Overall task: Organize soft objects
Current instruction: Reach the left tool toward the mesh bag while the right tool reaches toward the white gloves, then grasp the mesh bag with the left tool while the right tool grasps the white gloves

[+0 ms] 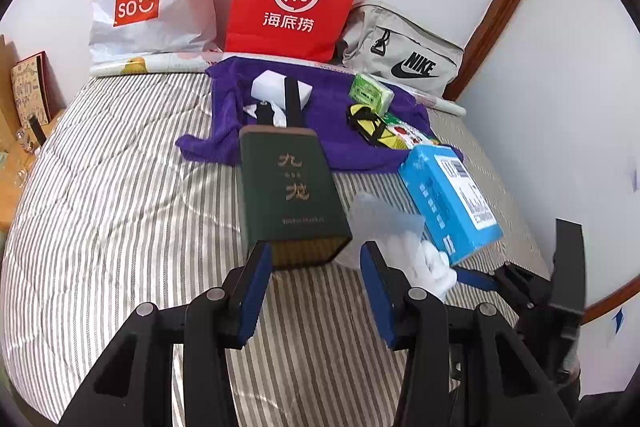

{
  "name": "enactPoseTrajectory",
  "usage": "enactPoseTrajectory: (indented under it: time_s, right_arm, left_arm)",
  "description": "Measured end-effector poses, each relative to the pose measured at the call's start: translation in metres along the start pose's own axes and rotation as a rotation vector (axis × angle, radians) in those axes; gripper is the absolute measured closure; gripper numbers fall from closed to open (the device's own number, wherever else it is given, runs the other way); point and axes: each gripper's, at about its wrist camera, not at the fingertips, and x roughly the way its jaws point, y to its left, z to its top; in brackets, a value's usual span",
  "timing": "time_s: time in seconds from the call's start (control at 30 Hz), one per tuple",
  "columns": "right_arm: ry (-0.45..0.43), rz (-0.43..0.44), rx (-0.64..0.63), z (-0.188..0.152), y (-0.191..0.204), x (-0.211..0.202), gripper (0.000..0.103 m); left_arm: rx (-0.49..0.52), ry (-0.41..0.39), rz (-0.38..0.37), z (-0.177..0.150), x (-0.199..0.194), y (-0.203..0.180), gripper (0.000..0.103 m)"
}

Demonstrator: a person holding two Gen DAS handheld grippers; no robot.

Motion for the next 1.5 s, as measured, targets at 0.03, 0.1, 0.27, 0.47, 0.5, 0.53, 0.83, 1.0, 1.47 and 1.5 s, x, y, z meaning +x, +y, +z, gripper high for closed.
enactPoseTrajectory:
  time_s: [0.03, 0.1, 0.27, 0.47, 0.5, 0.53, 0.83, 1.0, 1.47, 1.5]
  right_arm:
    - [0.005, -0.023, -0.015, -0.002, 0.002, 0.003, 0.037]
    - [0.005, -0.047, -0.024, -0.005, 0.001, 0.007, 0.037]
    - [0.004, -0.036, 0.020, -0.010, -0.009, 0.014, 0.055]
    - [-0.020, 0.059, 0.114, -0.017, -0.021, 0.001, 0.090]
    - [-0.024, 0.065, 0.123, -0.020, -0.022, -0.002, 0.090]
    - [-0.028, 0.067, 0.126, -0.022, -0.022, -0.005, 0.091]
    - [-0.048, 0.095, 0.112, -0.053, -0.023, -0.033, 0.091]
    - [-0.040, 0.076, 0.129, -0.074, -0.036, -0.041, 0.091]
    - [-0.046, 0.048, 0.284, -0.101, -0.095, -0.046, 0.077]
    - [-0.041, 0.060, 0.299, -0.101, -0.098, -0.045, 0.074]
  left_arm:
    - [-0.001, 0.002, -0.001, -0.003, -0.001, 0.000, 0.059]
    - [0.000, 0.004, 0.003, -0.008, -0.002, 0.000, 0.059]
    - [-0.005, 0.012, 0.018, -0.019, -0.002, -0.001, 0.059]
    - [0.000, 0.038, 0.009, -0.029, 0.008, -0.011, 0.059]
    - [0.004, 0.041, 0.006, -0.029, 0.009, -0.014, 0.059]
    - [0.016, 0.042, -0.002, -0.031, 0.010, -0.019, 0.059]
    - [0.089, 0.101, -0.016, -0.044, 0.042, -0.050, 0.059]
    - [0.132, 0.109, 0.006, -0.047, 0.061, -0.066, 0.059]
    - [0.360, 0.092, 0.145, -0.047, 0.104, -0.109, 0.059]
    - [0.364, 0.096, 0.149, -0.047, 0.108, -0.110, 0.059]
